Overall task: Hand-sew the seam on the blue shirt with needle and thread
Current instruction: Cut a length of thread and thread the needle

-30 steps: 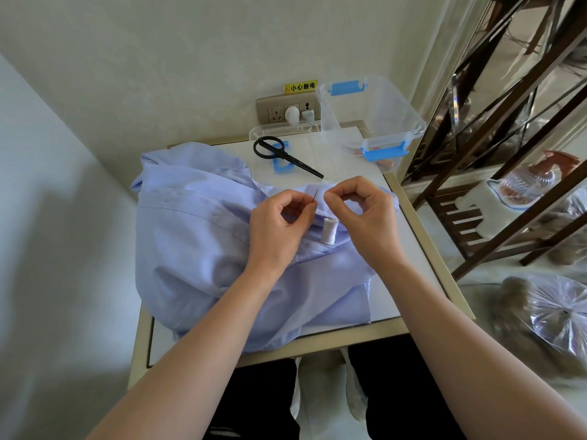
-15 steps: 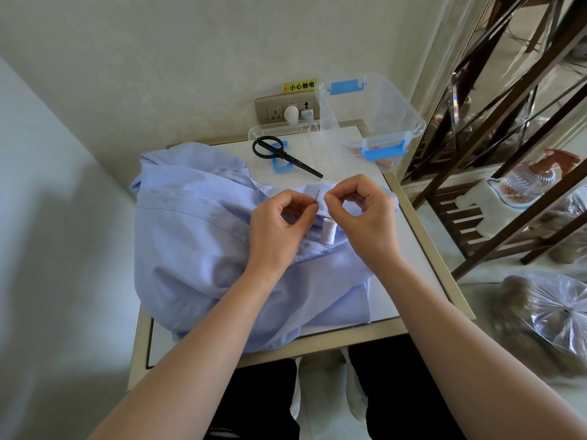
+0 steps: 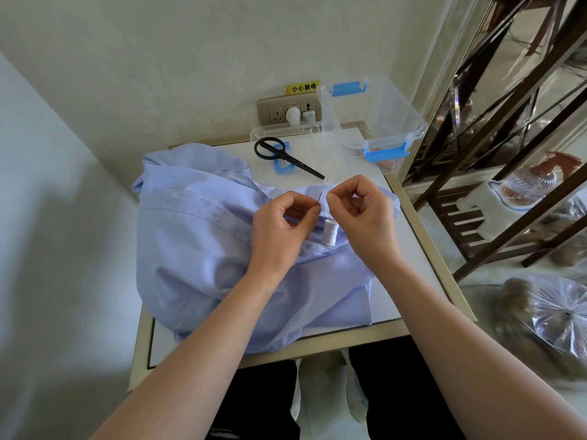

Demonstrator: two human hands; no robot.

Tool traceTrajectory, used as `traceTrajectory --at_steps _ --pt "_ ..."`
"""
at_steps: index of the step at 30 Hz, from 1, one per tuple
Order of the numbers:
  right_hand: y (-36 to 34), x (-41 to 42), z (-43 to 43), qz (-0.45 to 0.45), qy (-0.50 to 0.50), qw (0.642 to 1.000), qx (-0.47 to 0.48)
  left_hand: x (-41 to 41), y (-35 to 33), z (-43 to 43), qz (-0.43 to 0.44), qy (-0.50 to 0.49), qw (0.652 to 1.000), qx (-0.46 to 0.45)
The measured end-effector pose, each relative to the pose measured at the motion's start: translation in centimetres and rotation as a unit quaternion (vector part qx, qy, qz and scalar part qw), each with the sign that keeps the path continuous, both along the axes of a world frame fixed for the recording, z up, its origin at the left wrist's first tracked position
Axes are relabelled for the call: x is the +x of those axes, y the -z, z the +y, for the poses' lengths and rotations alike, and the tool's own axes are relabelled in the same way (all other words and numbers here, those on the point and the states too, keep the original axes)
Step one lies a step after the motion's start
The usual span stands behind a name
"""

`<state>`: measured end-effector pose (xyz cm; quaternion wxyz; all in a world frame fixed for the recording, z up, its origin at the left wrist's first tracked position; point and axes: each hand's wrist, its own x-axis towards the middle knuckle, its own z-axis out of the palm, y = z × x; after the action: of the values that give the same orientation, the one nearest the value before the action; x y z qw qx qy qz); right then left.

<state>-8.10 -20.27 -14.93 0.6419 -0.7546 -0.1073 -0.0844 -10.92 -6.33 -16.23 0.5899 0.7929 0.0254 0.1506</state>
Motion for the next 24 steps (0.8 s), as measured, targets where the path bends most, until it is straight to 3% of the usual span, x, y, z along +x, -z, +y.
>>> traceTrajectory --at_steps 24 --pt "0.44 0.07 -0.09 -0.005 0.004 1.000 0.006 0.13 0.15 -0.11 0.006 0.003 1.000 -0.012"
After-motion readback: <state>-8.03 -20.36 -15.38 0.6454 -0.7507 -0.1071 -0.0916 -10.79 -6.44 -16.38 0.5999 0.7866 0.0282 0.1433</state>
